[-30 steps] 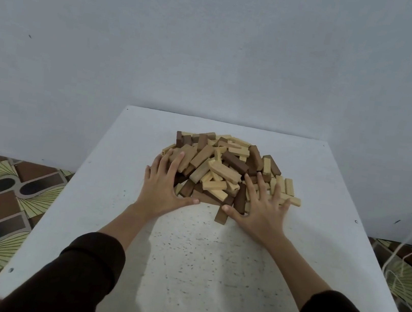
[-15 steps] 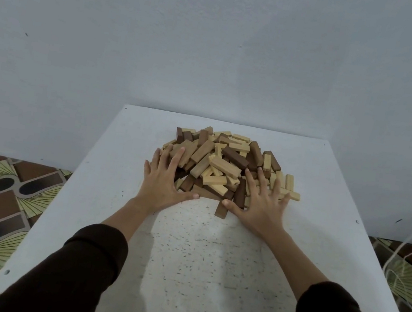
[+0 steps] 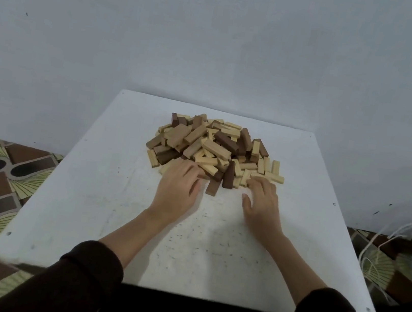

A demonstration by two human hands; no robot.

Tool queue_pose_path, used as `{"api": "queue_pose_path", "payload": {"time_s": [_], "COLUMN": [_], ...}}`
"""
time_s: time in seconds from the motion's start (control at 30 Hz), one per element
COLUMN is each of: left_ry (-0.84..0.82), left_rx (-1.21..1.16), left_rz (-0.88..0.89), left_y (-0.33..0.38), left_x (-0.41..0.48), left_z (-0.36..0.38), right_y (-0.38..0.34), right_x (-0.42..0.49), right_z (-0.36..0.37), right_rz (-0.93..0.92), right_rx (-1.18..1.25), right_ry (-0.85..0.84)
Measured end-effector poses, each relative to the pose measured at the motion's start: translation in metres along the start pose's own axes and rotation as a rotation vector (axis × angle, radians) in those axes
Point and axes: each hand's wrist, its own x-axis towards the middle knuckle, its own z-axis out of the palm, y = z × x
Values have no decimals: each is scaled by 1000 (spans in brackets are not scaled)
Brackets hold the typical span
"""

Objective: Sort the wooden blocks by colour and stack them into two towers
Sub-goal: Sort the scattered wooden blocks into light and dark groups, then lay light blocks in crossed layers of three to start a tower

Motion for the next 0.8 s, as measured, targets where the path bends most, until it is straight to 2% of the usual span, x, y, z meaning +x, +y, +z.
{"api": "queue_pose_path", "payload": {"time_s": [0.13, 0.23, 0.47, 0.8], "left_ry": [-42, -122, -186, -367], "left_rx": [-49, -65, -134, -181], "left_rz": [13, -26, -17, 11], "left_y": [29, 34, 38, 40], "left_x": [-25, -36, -40, -38], "left_z": [9, 13, 14, 19], "right_y": [1, 2, 3, -3], "right_x": [-6, -4, -24, -58], "right_z": [3, 3, 4, -5], "right_rz": [-122, -119, -211, -421], "right_rx": [-136, -251, -158, 43], "right_ry": [-136, -228, -56, 22]}}
